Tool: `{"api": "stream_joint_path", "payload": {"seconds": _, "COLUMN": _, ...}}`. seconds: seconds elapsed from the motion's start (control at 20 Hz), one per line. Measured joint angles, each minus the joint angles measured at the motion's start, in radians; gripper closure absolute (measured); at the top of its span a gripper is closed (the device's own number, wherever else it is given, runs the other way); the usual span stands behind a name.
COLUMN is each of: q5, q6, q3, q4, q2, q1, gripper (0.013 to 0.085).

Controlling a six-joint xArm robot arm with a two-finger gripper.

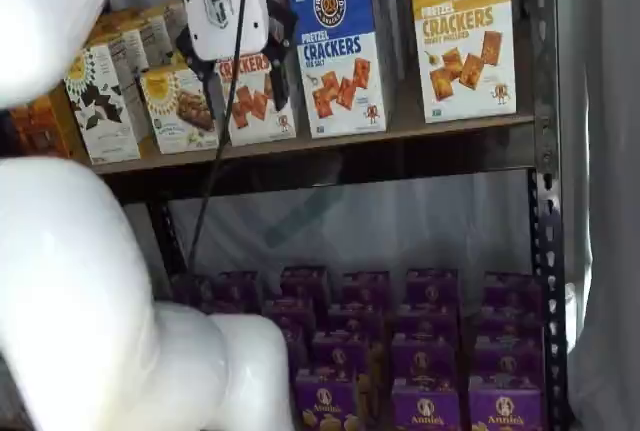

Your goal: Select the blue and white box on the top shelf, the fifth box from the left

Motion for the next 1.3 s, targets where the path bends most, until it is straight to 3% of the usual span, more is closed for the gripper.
{"api": "stream_joint_path", "payload": {"seconds": 0.1, "q5": -0.023, "q6": -0.024, "q3": 0.014, "q4": 0.049, "q2": -0.015, "q1": -0.045, "gripper": 0.013}}
{"api": "stream_joint_path", "payload": {"seconds": 0.25, "q5": -0.031, "q6": -0.031, "q3": 0.019, "q4": 0.066, "q2": -0.02, "q1": -0.057, "gripper": 0.013}}
{"api": "stream_joint_path", "payload": {"seconds": 0.6, "q5": -0.059, "q6": -0.016, "q3": 0.024, "q4": 0.026, "q2": -0.017, "q1": -0.024, "gripper": 0.013}}
{"api": "stream_joint_path", "payload": {"seconds": 1.3, "q5": -0.195, "q6": -0.088, "q3": -0.081, "q4": -0.005, "q2": 0.121, "q1": -0.084, "gripper": 0.013}}
